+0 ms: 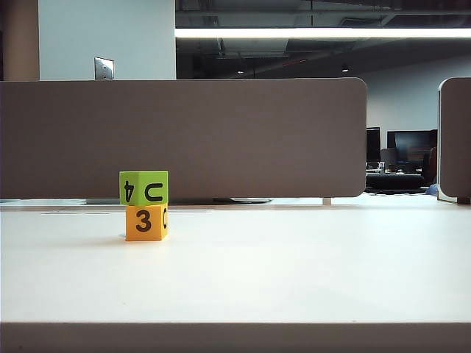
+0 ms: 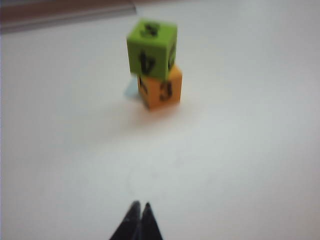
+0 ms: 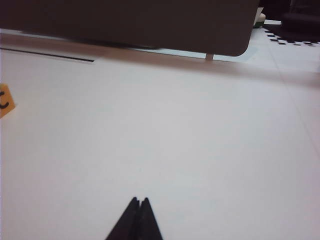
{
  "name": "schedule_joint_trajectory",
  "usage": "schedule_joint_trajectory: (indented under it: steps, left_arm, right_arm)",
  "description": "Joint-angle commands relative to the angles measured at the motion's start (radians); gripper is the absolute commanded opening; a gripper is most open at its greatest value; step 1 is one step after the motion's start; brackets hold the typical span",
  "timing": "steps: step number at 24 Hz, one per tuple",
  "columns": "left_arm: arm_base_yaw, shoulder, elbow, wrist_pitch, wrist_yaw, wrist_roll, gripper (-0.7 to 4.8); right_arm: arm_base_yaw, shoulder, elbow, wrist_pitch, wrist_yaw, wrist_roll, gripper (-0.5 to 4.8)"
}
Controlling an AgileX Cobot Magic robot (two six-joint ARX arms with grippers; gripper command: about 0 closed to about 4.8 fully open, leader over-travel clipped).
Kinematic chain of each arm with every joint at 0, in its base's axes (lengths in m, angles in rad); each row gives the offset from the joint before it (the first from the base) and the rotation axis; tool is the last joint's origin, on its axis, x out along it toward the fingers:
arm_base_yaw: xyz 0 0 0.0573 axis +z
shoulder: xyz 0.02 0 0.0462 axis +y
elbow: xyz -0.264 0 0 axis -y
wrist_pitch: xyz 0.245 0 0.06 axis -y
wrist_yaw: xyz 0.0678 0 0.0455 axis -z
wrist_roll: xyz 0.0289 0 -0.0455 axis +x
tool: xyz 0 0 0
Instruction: Stack the letter block on the right onto the letter block on the left.
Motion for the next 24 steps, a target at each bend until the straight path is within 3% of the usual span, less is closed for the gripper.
schedule_joint_trajectory:
  steps: [1,6,14,24]
  left_arm:
    - [0.001,-0.062,-0.055,0.107,-0.064,-0.154,-0.06]
    - [0.001,-0.098,-0.192,0.126,-0.074,-0.161,-0.06]
    - [0.001,-0.114,-0.224,0.198,-0.066,-0.159,-0.06]
    - [0.002,-0.314,-0.224,0.162,-0.149,-0.156,-0.06]
  right_arm:
    - [0.0,-0.002,-0.047,0.062,0.002,0.004,-0.06]
    - [-0.001,-0.002,-0.143,0.086,0.006,0.01,-0.06]
    - [-0.001,-0.015,-0.143,0.083,0.024,0.012,-0.06]
    - [-0.002,-0.159,-0.143,0.082,0.309,0.01,-0.06]
